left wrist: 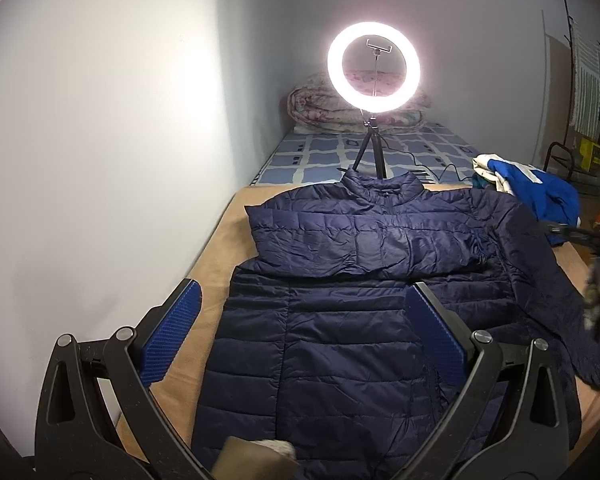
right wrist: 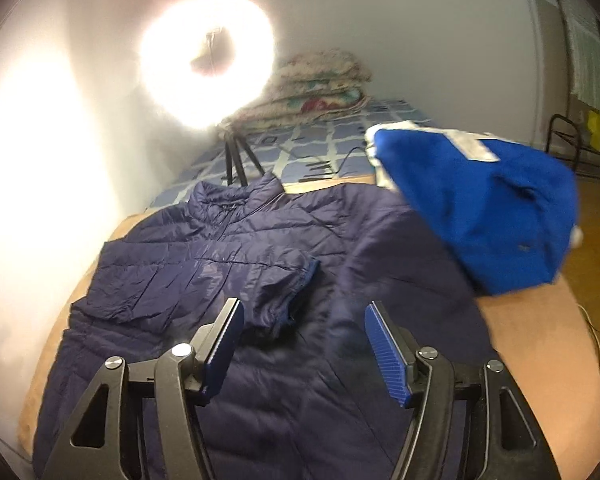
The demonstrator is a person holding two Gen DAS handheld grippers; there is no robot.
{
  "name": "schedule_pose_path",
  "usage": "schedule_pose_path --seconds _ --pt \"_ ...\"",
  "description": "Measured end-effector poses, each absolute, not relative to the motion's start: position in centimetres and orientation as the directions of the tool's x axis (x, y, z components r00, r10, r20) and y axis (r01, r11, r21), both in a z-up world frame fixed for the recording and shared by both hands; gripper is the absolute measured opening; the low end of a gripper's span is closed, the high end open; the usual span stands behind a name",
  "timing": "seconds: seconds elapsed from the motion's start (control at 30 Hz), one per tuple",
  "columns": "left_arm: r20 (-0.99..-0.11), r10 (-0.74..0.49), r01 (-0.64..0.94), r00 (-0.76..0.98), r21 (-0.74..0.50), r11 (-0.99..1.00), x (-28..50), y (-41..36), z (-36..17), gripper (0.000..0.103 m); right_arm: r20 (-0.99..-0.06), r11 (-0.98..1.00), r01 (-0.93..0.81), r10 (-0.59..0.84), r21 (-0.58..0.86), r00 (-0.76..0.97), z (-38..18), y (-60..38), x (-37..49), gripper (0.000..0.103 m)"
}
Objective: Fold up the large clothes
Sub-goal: 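Move the right tool to the other sleeve cuff and grasp it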
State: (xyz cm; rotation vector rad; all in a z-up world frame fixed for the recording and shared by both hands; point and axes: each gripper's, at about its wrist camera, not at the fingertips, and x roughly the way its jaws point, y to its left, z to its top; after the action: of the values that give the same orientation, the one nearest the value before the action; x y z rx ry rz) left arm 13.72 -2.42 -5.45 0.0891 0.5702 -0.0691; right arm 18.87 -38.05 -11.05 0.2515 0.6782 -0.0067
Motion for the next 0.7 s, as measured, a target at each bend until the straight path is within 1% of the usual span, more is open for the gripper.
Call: schedule_pose_path --seconds 0.03,0.07,0.13,0.27,0.47,0.57,0.7 --pt "-0.538 -0.039 0.092 0.842 0.072 0.993 13.5 -2.6 -5.5 0.103 -0.612 0.966 0.086 0.086 0.246 0.786 -10.5 -38.7 17.0 0.078" --pt "-0.535 -0.038 0.097 0.844 0.083 0.992 13.3 -2.6 -5.6 0.103 -0.608 0.965 0.087 0.086 0.249 0.789 -10.2 -39.2 15.6 0.083" --pt "-0.544 -0.048 0.112 0.838 0.085 0.99 12.9 -2.8 -5.9 0.103 -0.615 0.967 0.096 0.071 0.235 0.786 -9.9 -40.1 12.7 0.083" --pt "-0.569 -0.084 0.144 0.818 0.061 0.988 12.3 -3.0 -6.3 0.103 -0.661 0.968 0.154 0.015 0.196 0.75 -10.2 -42.7 7.0 0.083" --pt "-0.596 -0.133 0.202 0.792 0.05 0.978 11.7 -5.0 -6.7 0.103 -0.753 0.94 0.295 -0.066 0.174 0.654 -13.4 -47.6 -0.6 0.083" --pt "-0.596 -0.145 0.223 0.789 0.059 0.973 11.4 -6.1 -6.7 0.103 -0.782 0.899 0.38 -0.073 0.217 0.619 -15.4 -49.9 -3.8 0.082" --pt "-0.604 -0.154 0.246 0.782 0.072 0.966 11.1 -7.1 -7.0 0.103 -0.826 0.805 0.517 -0.061 0.292 0.56 -18.7 -52.9 -7.0 0.076"
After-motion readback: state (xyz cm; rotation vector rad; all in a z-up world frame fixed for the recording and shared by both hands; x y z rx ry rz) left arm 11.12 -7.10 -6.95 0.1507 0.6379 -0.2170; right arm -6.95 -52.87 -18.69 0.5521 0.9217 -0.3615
